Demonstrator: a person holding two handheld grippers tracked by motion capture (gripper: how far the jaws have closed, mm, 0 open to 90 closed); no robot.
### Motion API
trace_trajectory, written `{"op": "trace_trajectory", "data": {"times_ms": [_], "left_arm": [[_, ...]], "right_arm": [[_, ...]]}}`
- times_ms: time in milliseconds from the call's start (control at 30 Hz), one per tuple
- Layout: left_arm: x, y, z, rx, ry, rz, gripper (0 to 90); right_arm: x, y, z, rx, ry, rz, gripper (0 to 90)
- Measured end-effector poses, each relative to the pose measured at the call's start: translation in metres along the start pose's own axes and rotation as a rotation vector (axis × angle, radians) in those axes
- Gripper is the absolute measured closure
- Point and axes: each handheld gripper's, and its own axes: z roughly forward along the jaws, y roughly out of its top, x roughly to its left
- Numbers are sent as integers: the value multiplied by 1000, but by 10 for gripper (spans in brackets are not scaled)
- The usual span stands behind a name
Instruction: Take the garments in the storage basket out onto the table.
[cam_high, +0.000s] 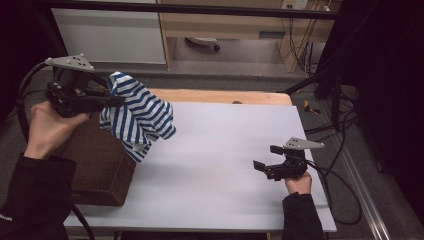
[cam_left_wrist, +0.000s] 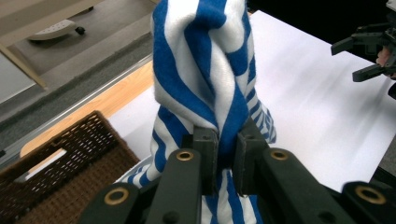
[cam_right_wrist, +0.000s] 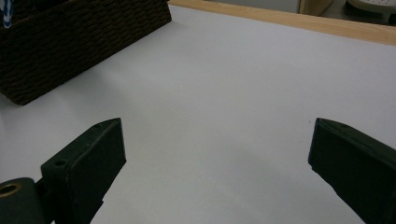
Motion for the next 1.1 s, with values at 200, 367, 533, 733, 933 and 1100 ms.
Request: {"op": "trace_trajectory", "data": {"times_ms": [200,367,533,733,933,1100], "left_arm": [[-9,6,15,9,-27,21,818],[-16,9,26,7,-47,33,818],[-22,10,38,18,-60,43,818],[-26,10,51,24,-72,44,818],[-31,10,64,31,-87,48,818],[-37,10,76,38,-99,57,818]], "right_arm": [[0,0,0,-1,-2,2,44],[0,0,-1,-2,-1,1,44],[0,0,-1,-2,-1,1,44],[0,0,-1,-2,-2,1,44],[0,0,-1,-1,-2,1,44],[-1,0,-1,-2,-2,1,44]]}}
